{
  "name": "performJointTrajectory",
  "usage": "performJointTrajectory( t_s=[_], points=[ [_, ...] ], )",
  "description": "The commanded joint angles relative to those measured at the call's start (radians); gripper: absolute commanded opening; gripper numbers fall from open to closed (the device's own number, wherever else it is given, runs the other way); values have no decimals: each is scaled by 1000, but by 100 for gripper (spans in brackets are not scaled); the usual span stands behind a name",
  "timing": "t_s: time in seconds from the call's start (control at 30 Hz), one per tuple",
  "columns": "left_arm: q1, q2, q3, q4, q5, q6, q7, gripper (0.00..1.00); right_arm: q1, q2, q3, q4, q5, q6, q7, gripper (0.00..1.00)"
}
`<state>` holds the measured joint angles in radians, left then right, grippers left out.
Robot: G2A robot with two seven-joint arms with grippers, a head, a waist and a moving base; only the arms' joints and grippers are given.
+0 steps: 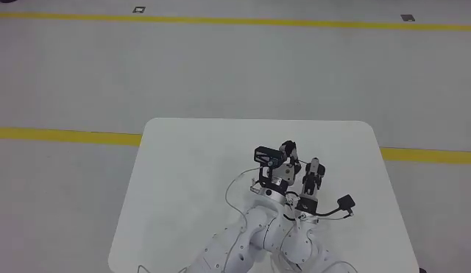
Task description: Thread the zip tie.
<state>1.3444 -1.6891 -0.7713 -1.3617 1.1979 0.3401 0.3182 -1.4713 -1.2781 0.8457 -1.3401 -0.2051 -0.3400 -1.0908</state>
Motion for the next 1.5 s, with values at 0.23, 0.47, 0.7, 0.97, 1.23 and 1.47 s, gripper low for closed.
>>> performJointTrajectory(
  t_s=[0.23,0.47,0.7,0.97,1.23,1.47],
  points=[
    [-2,-5,-13,4,12,0,3,0,-2,0,1,-3,-2,0,4,21],
    [-5,-6,-11,6,17,0,2,0,-1,-1,-1,0,-3,0,5,12],
    [-12,-7,6,16,20,0,-2,0,3,-3,-1,7,1,0,6,0],
    [-17,-5,32,19,15,0,-4,0,6,-5,0,14,0,0,7,0],
    [-14,3,57,-5,-20,-35,-22,0,11,-9,-4,27,-1,0,8,0],
    [-16,6,53,-4,-9,-22,-54,0,10,-8,-6,31,-8,0,9,0]
  ],
)
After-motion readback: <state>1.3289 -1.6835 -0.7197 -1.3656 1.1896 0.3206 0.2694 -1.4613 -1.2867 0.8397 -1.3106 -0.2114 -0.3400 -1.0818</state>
